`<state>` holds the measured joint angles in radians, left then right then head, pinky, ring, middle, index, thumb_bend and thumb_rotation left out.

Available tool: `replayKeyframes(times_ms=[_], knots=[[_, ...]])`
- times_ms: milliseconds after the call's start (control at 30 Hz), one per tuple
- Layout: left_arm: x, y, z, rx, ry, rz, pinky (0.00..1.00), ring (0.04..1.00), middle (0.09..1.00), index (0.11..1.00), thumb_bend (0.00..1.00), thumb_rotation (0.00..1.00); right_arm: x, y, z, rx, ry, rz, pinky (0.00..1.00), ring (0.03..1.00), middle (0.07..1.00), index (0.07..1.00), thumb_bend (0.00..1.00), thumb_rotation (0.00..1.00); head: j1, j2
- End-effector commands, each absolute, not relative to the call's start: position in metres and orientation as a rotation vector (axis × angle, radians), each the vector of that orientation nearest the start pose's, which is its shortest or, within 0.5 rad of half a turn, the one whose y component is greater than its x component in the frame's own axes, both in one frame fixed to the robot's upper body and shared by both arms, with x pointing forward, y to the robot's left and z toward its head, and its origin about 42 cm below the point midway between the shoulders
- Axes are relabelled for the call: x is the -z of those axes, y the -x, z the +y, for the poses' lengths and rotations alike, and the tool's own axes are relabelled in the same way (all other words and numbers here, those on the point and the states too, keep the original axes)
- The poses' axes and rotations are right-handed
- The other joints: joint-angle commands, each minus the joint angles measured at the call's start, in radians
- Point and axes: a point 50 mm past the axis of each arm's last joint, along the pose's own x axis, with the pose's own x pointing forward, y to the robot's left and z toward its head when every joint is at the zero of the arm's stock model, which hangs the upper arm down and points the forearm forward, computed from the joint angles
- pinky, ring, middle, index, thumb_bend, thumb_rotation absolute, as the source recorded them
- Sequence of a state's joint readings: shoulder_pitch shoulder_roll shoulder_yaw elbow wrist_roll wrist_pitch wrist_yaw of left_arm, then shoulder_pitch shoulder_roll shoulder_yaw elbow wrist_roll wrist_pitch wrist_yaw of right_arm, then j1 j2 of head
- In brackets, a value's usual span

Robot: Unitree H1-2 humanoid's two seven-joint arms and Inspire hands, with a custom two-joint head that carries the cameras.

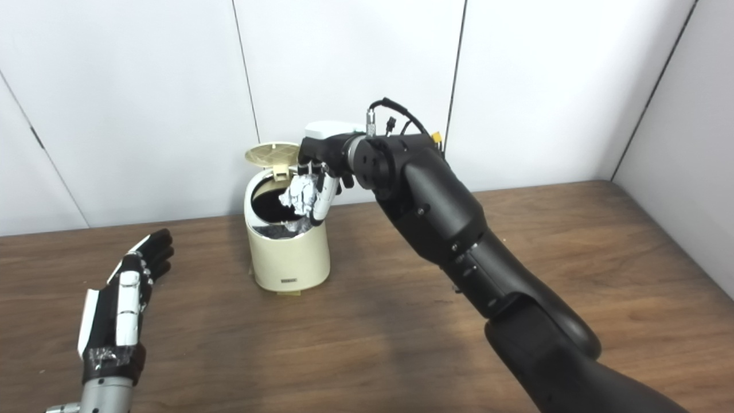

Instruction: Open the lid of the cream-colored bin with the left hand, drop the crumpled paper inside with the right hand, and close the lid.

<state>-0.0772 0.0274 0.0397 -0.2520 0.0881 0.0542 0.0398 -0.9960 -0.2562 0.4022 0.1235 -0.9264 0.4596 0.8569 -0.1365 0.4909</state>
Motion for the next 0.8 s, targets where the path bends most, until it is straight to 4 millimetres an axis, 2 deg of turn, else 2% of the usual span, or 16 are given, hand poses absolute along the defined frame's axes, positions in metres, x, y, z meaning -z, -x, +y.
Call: replayKeyframes(times_ms=[0, 233, 267, 367, 500, 633, 767], knots=[[-0.196, -0.302, 0.222, -0.071, -0.108, -0.351, 0.87, 0.873, 0.874, 0.873, 0.53, 1.00, -0.417, -0.479, -0.109, -0.399, 1.424, -0.155, 0.28, 0.366, 0.479, 0.478, 0.53, 0.00, 0.000, 0.001], [-0.196, -0.302, 0.221, -0.075, -0.103, -0.354, 0.86, 0.869, 0.869, 0.868, 0.53, 0.99, -0.411, -0.479, -0.103, -0.378, 1.410, -0.189, 0.23, 0.319, 0.440, 0.479, 0.53, 0.00, 0.004, 0.002], [-0.196, -0.302, 0.221, -0.075, -0.101, -0.355, 0.86, 0.868, 0.868, 0.866, 0.53, 0.99, -0.409, -0.478, -0.102, -0.372, 1.408, -0.195, 0.19, 0.285, 0.419, 0.480, 0.53, 0.00, 0.004, 0.002], [-0.197, -0.301, 0.221, -0.073, -0.103, -0.354, 0.87, 0.871, 0.870, 0.867, 0.52, 1.00, -0.405, -0.476, -0.099, -0.349, 1.407, -0.203, 0.12, 0.204, 0.464, 0.478, 0.53, 0.00, 0.004, 0.002], [-0.198, -0.300, 0.221, -0.075, -0.109, -0.356, 0.87, 0.870, 0.868, 0.865, 0.52, 1.00, -0.400, -0.473, -0.097, -0.344, 1.399, -0.225, 0.14, 0.227, 0.401, 0.481, 0.53, 0.00, 0.005, 0.004], [-0.199, -0.299, 0.220, -0.077, -0.116, -0.355, 0.88, 0.869, 0.868, 0.864, 0.53, 1.00, -0.396, -0.471, -0.096, -0.348, 1.391, -0.255, 0.16, 0.257, 0.407, 0.479, 0.53, 0.00, 0.004, 0.005], [-0.199, -0.300, 0.220, -0.073, -0.111, -0.358, 0.87, 0.864, 0.866, 0.861, 0.52, 1.00, -0.392, -0.467, -0.094, -0.357, 1.378, -0.277, 0.15, 0.236, 0.395, 0.480, 0.53, 0.00, 0.005, 0.005]])
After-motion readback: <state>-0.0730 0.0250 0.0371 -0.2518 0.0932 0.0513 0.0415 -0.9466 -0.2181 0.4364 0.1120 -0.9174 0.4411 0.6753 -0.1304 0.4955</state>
